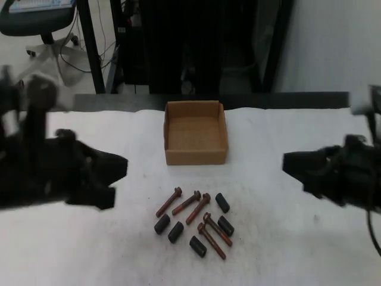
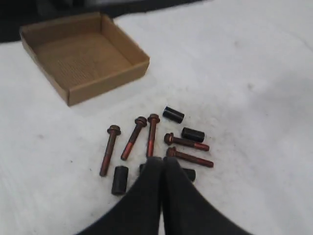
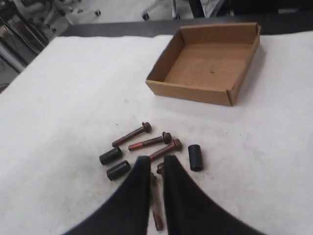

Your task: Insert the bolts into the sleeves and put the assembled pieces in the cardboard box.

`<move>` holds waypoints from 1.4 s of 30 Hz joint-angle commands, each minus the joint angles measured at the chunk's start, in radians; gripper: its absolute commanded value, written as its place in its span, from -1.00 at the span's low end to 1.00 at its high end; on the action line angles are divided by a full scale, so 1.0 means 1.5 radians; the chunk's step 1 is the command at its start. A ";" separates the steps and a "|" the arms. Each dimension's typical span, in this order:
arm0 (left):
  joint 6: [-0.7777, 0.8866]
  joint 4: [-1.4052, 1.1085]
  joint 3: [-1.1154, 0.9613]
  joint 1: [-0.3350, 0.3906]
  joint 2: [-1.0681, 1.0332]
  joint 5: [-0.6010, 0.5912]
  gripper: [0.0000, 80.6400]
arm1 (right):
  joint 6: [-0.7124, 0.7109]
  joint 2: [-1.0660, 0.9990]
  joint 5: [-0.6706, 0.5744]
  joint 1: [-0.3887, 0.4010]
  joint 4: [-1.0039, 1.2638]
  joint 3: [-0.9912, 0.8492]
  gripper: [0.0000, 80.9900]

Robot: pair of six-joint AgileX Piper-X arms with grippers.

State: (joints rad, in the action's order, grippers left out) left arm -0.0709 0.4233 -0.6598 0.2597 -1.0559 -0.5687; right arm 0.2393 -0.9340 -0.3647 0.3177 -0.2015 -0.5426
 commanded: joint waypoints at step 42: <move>-0.230 0.205 -0.427 0.179 -0.575 0.324 -0.17 | -0.011 -0.090 -0.115 -0.157 -0.137 -0.102 -0.61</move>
State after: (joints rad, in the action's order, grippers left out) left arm -0.3880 0.7574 -1.2916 0.5263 -1.9218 -0.1080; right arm 0.2321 -1.0810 -0.5228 0.0827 -0.4052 -0.6840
